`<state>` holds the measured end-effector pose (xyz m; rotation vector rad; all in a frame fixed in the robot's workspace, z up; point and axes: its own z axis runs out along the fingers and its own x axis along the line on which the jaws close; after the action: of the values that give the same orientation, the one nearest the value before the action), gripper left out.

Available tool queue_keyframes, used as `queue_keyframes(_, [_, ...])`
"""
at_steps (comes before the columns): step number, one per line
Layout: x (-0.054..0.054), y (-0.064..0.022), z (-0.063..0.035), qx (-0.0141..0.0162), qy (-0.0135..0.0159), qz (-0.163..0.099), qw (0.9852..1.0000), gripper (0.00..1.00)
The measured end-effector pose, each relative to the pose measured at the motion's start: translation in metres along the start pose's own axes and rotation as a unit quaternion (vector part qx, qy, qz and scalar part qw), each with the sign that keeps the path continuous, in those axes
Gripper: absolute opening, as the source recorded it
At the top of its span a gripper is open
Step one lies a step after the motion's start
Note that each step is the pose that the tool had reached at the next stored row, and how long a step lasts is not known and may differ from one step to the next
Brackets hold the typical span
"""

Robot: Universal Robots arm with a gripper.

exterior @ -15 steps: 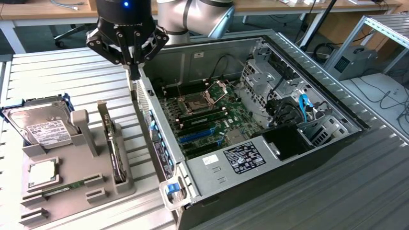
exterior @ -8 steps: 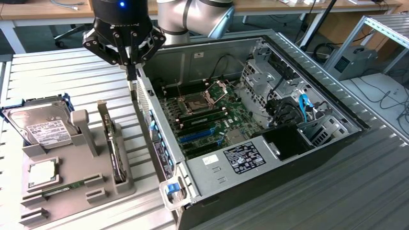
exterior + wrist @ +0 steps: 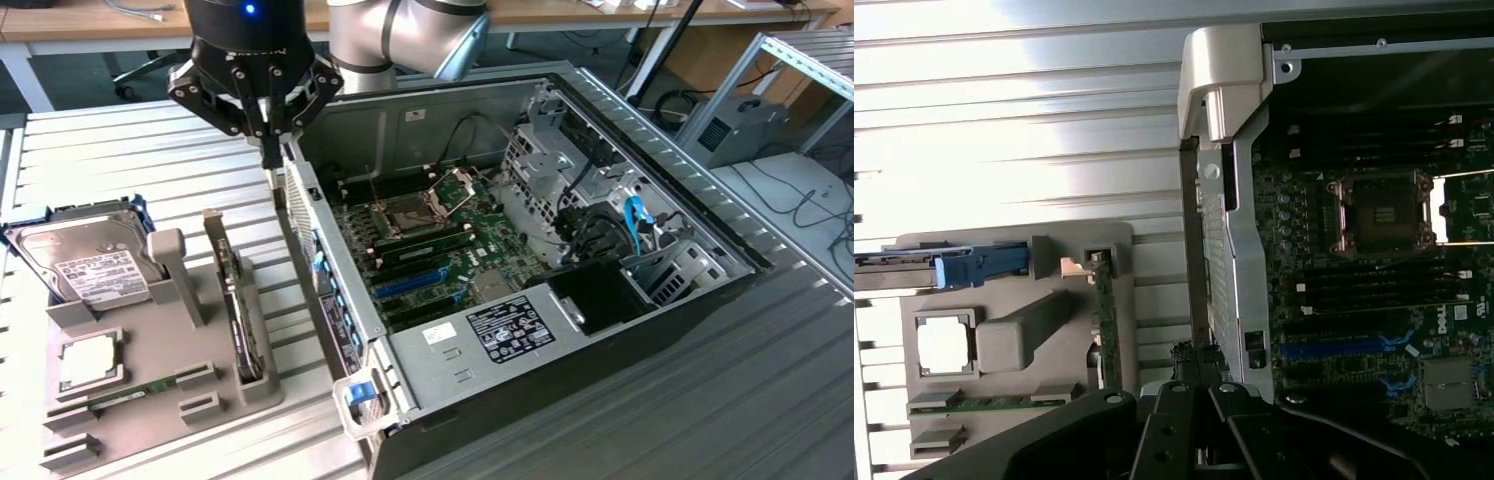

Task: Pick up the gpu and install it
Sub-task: 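Reach for the gpu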

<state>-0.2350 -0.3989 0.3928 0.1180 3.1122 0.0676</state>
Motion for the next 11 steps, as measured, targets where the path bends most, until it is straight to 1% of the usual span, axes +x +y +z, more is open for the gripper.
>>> queue_keyframes(11, [0.0078, -0.0006, -0.0001, 0.0000, 0.0000, 0.000, 1.0000, 0.11])
